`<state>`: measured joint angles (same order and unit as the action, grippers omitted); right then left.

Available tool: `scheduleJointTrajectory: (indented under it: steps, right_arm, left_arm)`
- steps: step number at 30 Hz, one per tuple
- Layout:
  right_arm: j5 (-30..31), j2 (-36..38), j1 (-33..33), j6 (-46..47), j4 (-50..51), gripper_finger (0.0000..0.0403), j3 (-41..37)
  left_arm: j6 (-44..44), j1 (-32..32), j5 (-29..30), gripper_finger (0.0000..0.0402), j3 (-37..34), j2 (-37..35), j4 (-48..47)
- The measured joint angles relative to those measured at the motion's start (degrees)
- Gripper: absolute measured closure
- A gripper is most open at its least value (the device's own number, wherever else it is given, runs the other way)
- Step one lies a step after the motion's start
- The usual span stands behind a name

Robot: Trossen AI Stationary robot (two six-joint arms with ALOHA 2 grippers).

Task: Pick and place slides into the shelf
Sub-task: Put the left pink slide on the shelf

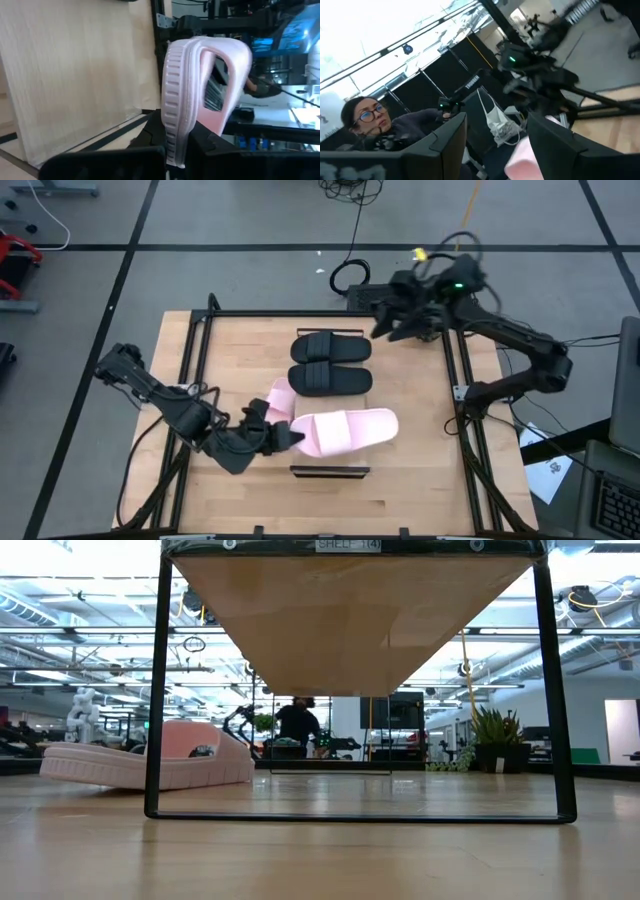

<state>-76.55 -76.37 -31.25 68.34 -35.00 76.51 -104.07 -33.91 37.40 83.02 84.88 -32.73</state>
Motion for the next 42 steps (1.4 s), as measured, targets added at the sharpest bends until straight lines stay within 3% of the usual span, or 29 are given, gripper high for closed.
scheduleJointTrajectory:
  steps: [11, 29, 42]
  right_arm:
    - [0.11, 9.86, -0.72, -0.05, 3.35, 0.0206, 0.0]
    - [1.1, 9.92, -0.65, -0.46, 4.04, 0.0206, 0.0]
    - [1.88, 9.92, -0.65, -0.56, 4.0, 0.0206, 0.0]
  left_arm:
    - [-0.03, -0.01, -1.87, 0.0387, 0.0, 1.8, -1.64]
    - [-2.41, -0.48, -7.86, 0.0387, -0.03, 1.32, -11.19]
    - [-5.07, -0.42, -8.88, 0.0388, -10.64, 0.73, 0.79]
